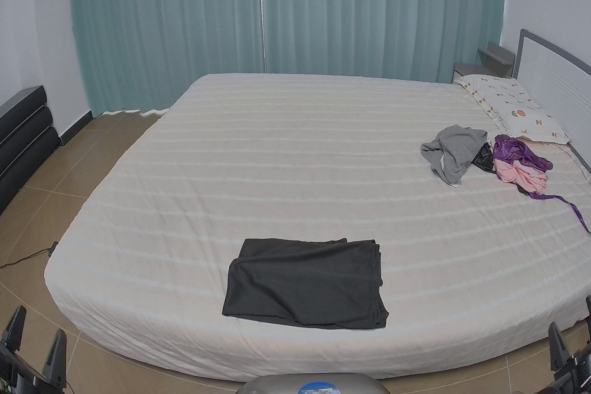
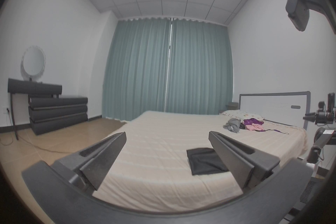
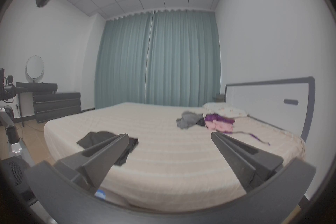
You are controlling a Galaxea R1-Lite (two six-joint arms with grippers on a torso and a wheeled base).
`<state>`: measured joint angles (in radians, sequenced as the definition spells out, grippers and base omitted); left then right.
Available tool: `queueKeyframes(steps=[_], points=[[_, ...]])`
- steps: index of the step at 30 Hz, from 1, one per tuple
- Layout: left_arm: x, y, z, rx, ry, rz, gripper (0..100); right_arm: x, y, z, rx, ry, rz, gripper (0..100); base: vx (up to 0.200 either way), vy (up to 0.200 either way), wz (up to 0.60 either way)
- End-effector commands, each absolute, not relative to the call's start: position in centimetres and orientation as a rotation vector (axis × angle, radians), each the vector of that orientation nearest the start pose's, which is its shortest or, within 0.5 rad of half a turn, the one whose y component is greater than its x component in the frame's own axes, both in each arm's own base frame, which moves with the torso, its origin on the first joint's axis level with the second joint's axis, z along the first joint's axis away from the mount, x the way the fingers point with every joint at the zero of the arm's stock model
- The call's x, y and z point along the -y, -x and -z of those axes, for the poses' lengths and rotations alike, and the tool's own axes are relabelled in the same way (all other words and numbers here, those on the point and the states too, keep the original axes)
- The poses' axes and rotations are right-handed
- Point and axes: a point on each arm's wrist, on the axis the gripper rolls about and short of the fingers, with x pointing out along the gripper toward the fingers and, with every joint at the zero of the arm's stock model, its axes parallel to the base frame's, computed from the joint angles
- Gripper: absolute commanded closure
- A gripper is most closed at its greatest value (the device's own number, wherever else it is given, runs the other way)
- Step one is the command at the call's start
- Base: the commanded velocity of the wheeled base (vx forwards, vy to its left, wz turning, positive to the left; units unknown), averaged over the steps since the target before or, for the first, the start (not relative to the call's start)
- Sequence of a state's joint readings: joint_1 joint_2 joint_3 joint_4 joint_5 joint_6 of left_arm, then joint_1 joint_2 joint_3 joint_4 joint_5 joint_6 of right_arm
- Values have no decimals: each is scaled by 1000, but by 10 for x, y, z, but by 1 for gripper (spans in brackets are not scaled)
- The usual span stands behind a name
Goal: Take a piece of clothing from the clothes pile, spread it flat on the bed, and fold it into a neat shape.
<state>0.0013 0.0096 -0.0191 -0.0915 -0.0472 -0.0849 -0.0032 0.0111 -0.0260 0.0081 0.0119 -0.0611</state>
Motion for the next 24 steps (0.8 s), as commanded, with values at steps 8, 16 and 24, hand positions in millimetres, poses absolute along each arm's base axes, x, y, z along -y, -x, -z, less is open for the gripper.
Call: queueKeyframes(steps=[8, 16, 24], points=[[-1, 23, -74, -26, 7, -28, 0, -1, 23, -76, 0, 40, -25, 0, 0, 0, 0], [0, 23, -76, 2, -2, -14, 0, -1, 23, -76, 2, 34, -26, 0, 0, 0, 0], [0, 23, -75, 0, 3, -21, 0, -1, 23, -76, 2, 29, -25, 0, 0, 0, 0]])
